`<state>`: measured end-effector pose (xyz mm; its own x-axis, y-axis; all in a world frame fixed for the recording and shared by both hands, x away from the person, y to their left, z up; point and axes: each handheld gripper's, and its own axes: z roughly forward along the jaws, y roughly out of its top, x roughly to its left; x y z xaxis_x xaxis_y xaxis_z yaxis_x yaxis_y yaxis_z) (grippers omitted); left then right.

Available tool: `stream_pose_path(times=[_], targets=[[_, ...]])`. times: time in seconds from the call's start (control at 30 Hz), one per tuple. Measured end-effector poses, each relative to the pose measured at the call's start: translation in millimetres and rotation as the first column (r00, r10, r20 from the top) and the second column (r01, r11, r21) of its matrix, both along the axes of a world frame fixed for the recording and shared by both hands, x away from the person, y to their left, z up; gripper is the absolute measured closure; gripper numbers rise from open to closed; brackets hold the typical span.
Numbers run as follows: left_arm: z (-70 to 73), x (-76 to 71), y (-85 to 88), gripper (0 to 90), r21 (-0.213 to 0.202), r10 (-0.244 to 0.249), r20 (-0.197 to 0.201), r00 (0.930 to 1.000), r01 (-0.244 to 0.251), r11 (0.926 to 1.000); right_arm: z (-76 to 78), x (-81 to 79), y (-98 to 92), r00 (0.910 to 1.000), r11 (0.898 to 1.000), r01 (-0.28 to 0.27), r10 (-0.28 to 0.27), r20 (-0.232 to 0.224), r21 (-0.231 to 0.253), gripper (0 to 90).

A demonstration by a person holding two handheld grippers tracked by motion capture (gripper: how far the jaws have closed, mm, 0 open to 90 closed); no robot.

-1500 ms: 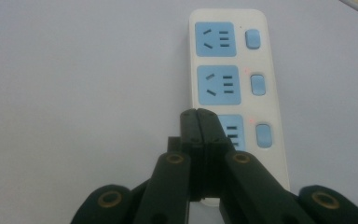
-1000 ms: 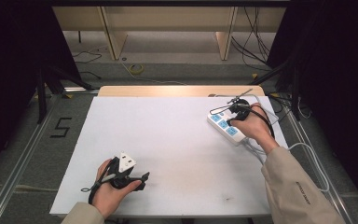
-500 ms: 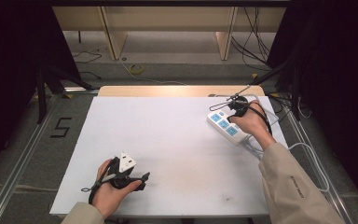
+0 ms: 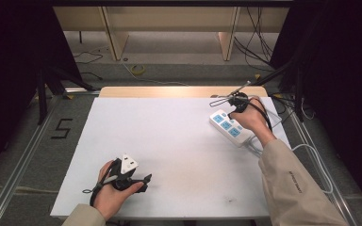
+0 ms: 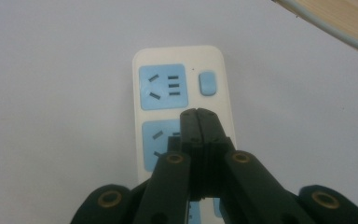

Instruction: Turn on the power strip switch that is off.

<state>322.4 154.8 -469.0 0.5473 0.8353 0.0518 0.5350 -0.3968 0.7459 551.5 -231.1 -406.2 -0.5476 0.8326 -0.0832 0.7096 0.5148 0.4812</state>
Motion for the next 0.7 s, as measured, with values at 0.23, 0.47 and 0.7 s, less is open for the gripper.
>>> stream_pose_path(times=[0.23,0.47,0.7], targets=[[-0.2,0.3,0.1,19.1,0.001,-0.001,-0.001,1.0000,0.001,1.0000,-0.6,6.8,2.2,1.0000,1.000,0.006,-0.006,0.001,0.006,90.0],[-0.4,0.2,-0.7,19.1,0.001,-0.005,-0.002,1.0000,0.005,1.0000,-6.3,15.1,3.8,0.9999,1.000,0.015,-0.015,-0.002,0.016,90.0],[-0.6,0.3,-1.2,19.1,-0.001,-0.007,0.000,1.0000,0.007,1.0000,-12.9,21.7,6.0,0.9997,1.000,0.021,-0.021,-0.009,0.011,90.0]])
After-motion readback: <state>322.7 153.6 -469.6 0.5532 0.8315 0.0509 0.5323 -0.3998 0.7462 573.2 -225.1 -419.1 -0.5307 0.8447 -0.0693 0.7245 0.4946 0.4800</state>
